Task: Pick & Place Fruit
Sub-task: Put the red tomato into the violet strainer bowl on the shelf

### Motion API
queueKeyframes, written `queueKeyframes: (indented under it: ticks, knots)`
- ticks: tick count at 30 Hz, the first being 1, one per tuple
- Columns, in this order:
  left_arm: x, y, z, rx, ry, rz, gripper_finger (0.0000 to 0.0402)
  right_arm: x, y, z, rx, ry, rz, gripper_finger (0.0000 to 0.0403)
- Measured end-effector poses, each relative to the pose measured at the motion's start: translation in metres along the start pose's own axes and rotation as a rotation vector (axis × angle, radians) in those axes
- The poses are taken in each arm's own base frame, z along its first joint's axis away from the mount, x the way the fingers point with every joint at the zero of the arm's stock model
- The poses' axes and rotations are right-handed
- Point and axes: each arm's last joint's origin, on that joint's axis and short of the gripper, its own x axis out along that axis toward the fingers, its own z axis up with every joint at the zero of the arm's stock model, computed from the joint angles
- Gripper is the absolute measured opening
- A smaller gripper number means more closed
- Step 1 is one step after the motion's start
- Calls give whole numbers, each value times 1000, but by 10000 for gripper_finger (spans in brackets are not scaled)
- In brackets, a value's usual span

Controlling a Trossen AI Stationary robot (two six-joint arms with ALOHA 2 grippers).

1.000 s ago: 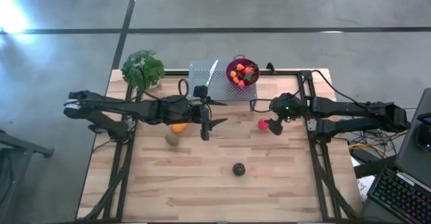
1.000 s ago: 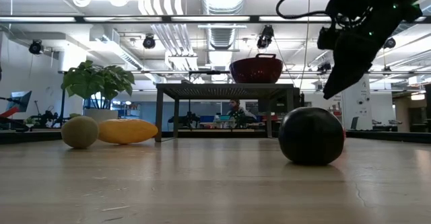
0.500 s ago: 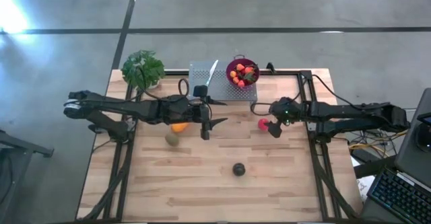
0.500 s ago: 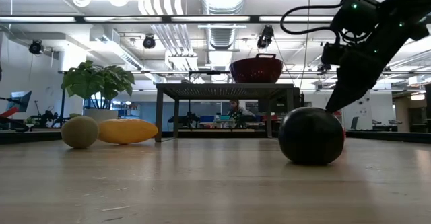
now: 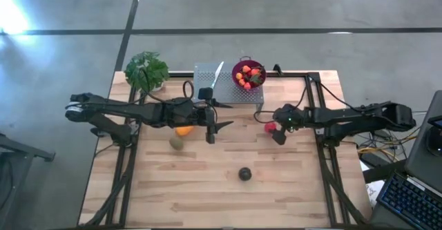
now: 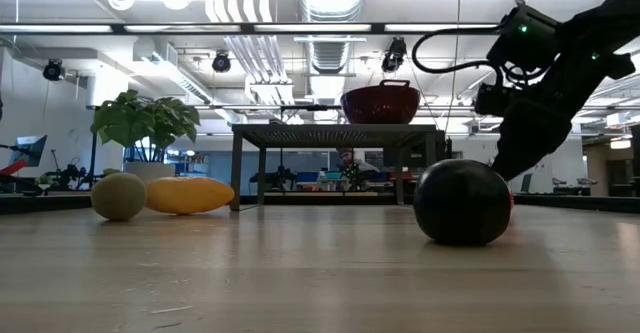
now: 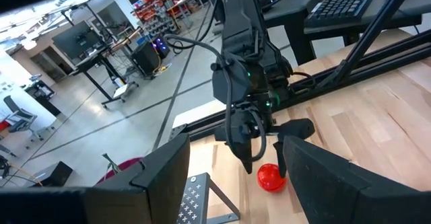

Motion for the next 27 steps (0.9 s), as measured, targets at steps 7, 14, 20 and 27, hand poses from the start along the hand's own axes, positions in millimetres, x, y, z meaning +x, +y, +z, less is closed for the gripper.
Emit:
queueKeyframes:
  ticks: [7,14,20,27]
  knots:
    - [0,0,0,-2,0,0,245,13,1,-4,-10,47,-9,318]
    - [0,0,0,-8,0,0,245,26,2,-5,-16,71,-15,298]
    - [0,0,0,-10,1,0,245,30,2,-5,-16,76,-27,273]
    - [0,0,0,-14,2,0,245,26,2,-4,-11,64,-8,250]
